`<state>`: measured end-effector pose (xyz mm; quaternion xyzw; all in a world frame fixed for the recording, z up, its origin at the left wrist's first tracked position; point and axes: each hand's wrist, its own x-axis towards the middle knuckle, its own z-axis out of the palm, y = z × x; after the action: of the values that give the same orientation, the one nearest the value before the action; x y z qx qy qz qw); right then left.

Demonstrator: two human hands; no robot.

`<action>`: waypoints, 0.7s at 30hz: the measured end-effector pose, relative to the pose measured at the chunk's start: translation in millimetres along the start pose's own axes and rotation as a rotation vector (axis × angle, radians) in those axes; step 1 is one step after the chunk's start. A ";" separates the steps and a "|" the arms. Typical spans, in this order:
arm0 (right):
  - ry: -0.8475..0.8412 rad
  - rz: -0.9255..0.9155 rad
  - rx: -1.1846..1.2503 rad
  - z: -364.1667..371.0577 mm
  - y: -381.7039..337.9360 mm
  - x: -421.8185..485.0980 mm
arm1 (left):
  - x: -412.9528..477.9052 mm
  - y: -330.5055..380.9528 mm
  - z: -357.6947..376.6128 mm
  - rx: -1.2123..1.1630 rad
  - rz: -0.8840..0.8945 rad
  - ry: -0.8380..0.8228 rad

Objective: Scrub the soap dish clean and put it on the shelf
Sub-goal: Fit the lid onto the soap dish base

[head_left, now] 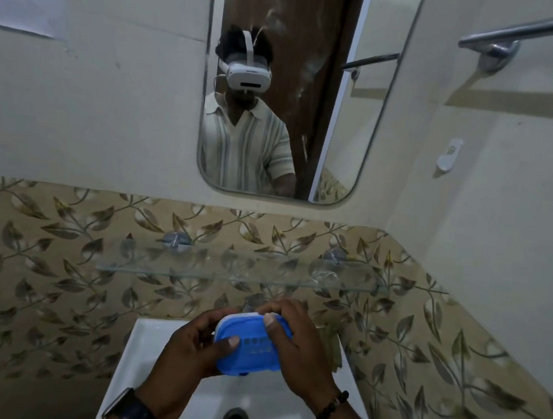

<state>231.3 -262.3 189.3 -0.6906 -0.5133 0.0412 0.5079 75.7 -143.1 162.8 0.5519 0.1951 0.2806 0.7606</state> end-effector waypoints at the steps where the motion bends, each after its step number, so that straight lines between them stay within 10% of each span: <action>1: -0.049 0.043 0.066 -7.1 1.6 1.2 | 1.6 1.7 0.6 0.013 0.012 -0.009; 7: -0.292 0.301 0.450 -41.8 6.0 -0.8 | 7.0 11.2 6.8 0.146 0.116 -0.040; 21: -0.256 -0.054 0.073 -88.6 5.4 3.4 | 13.7 41.4 28.3 0.852 0.556 -0.179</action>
<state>287.8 -317.9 229.5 -0.6467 -0.5905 0.1342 0.4638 94.6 -145.4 211.2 0.8655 0.0721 0.3196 0.3789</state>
